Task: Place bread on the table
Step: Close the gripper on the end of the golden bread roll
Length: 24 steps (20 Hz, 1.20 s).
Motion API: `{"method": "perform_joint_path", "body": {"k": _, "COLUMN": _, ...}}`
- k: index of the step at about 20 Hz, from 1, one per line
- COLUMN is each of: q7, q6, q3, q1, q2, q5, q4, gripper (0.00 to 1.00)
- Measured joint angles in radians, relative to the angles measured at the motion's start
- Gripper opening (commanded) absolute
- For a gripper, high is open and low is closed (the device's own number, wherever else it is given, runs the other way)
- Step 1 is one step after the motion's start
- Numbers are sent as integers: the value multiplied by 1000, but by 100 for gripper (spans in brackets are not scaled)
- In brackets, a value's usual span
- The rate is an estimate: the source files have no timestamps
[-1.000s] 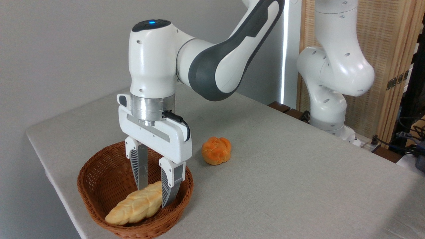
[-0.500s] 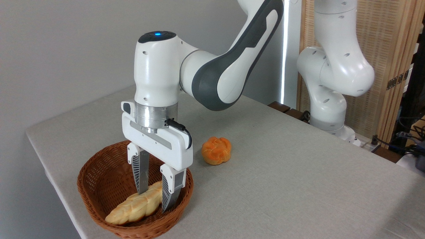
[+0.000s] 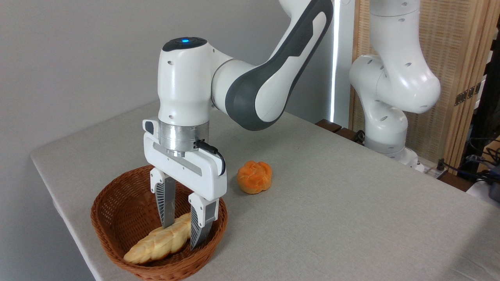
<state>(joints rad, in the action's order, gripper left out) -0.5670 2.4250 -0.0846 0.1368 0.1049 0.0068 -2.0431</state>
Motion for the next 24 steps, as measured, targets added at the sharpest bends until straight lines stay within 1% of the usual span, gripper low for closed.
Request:
{"method": "perform_joint_path", "body": {"k": 3, "q7": 0, "q6": 0, "q3": 1, "q1": 0, "q2": 0, "q5": 0, "q4": 0, "gripper": 43}}
{"method": "perform_joint_path", "body": {"k": 4, "q7": 0, "q6": 0, "q3": 1, "q1": 0, "q2": 0, "q5": 0, "q4": 0, "gripper": 43}}
{"method": "perform_joint_path", "body": {"k": 5, "q7": 0, "q6": 0, "q3": 1, "q1": 0, "q2": 0, "q5": 0, "q4": 0, "gripper": 39}}
{"method": "perform_joint_path", "body": {"k": 9, "q7": 0, "q6": 0, "q3": 3, "q1": 2, "q2": 0, "q5": 0, "q4": 0, "gripper": 38}}
{"method": "perform_joint_path", "body": {"k": 11, "q7": 0, "q6": 0, "q3": 4, "q1": 2, "q2": 0, "q5": 0, "q4": 0, "gripper": 35}}
{"method": "perform_joint_path", "body": {"k": 16, "q7": 0, "q6": 0, "q3": 4, "q1": 2, "q2": 0, "q5": 0, "q4": 0, "gripper": 33}}
{"method": "perform_joint_path", "body": {"k": 18, "q7": 0, "q6": 0, "q3": 4, "q1": 2, "q2": 0, "q5": 0, "q4": 0, "gripper": 28}}
{"method": "perform_joint_path", "body": {"k": 24, "q7": 0, "q6": 0, "q3": 4, "q1": 2, "q2": 0, "q5": 0, "q4": 0, "gripper": 21}}
